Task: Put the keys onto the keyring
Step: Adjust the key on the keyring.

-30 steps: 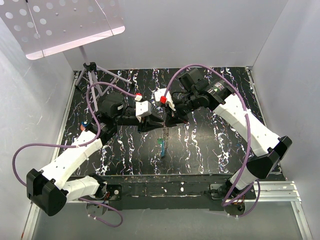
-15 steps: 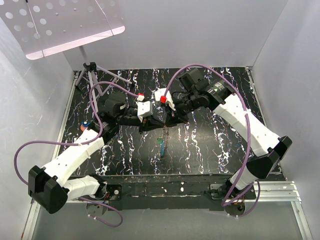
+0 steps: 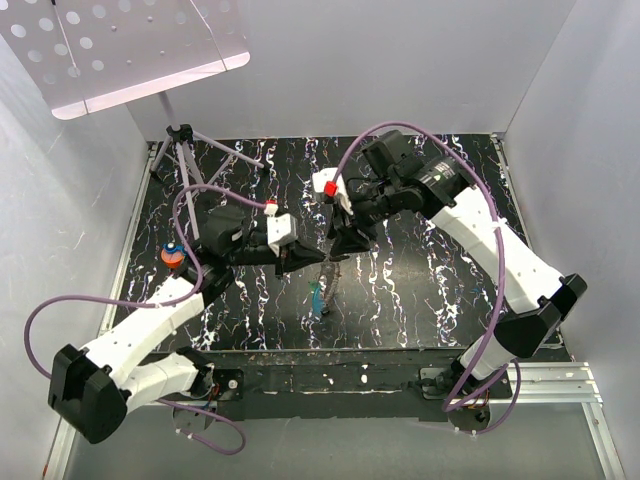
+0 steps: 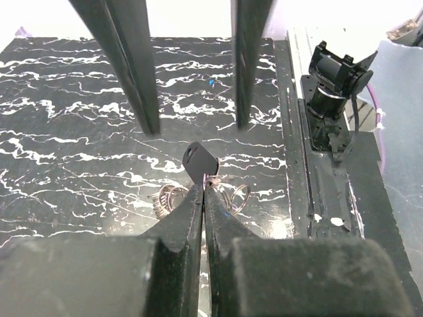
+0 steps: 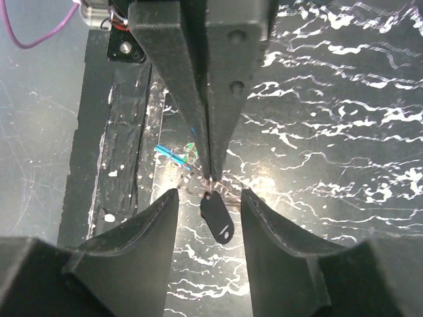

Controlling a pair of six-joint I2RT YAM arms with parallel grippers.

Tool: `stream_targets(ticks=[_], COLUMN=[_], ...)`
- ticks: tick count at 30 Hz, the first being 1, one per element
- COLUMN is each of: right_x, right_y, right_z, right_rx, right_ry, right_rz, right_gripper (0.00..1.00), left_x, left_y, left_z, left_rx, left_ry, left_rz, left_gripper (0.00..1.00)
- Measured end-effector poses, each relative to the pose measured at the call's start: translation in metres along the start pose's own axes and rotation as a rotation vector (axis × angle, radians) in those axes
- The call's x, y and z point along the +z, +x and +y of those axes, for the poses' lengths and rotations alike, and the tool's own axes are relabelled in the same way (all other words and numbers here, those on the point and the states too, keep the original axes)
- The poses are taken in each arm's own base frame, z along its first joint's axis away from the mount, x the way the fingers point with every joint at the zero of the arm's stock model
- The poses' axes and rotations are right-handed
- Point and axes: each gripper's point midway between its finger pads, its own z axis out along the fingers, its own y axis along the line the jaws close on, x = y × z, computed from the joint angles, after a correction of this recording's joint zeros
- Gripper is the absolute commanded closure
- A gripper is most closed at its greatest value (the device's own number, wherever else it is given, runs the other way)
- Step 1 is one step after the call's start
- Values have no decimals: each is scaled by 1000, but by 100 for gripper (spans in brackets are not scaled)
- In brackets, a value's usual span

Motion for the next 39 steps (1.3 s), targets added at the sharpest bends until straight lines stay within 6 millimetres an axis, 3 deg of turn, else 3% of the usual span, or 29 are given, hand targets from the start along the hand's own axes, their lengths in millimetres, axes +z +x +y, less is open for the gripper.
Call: stream_targets(ticks=[5,13,17,32,39], right_x=[-23,-62,-72,-65,-54], right_y=[-22,-55,-68,-65,-66], right_z=[-1,24,30,13,9], right_rx=[-52,-272,-354,-426,-429], right_ry=[27,68,81,102,85], right_rz=[-80,-175,-205,-181,-169], right_gripper=[47,46,45,46,53], left_x=[-8,-22,-33,-37,-36], left_y=[-5,-74,-98,-110,-108], left_z=[-3,8,11,3,0], left_rx=[-16,21,11,-31,-27], left_ry=[-74,-144,-152,-89,-75], left_rz=[-121,-463,-591,-657,-647], left_gripper=[100,100,100,100,100])
